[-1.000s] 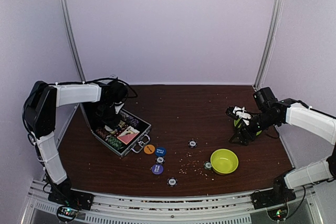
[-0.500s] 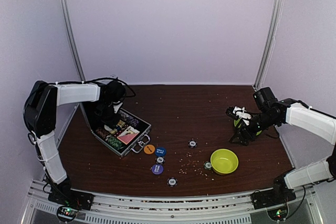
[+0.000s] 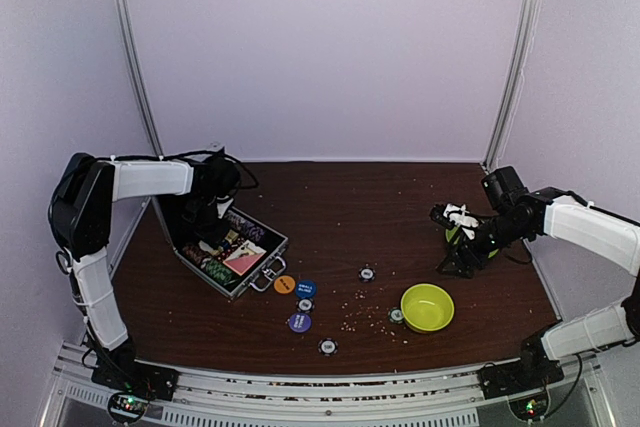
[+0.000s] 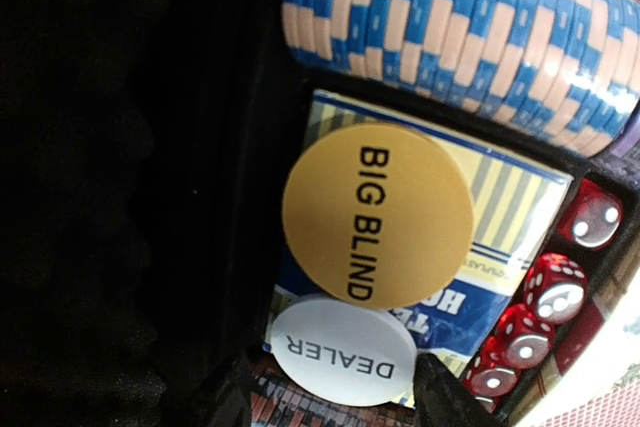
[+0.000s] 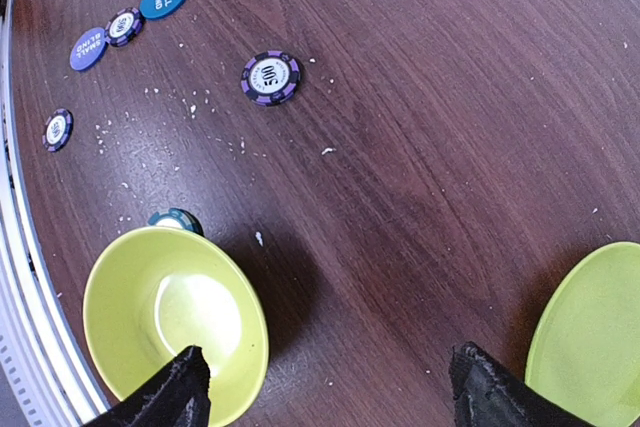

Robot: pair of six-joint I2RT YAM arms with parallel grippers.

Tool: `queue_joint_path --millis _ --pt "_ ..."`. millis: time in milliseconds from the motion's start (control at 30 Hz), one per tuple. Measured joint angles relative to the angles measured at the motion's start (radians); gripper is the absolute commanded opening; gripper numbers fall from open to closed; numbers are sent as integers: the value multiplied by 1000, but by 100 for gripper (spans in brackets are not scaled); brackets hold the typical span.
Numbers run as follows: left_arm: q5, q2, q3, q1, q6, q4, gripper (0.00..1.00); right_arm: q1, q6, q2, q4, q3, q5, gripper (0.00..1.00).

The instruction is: Pack up texas hold em set

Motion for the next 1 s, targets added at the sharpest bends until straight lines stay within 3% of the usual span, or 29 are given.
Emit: queue_joint_path --millis 400,600,1000 --pt "26 -64 8 -37 8 -12 57 1 0 6 -3 0 0 83" --pt "79 -132 84 -193 22 -33 56 2 0 16 -5 3 0 83" --pt "225 -90 179 -505 25 -58 56 8 0 20 -11 12 0 83"
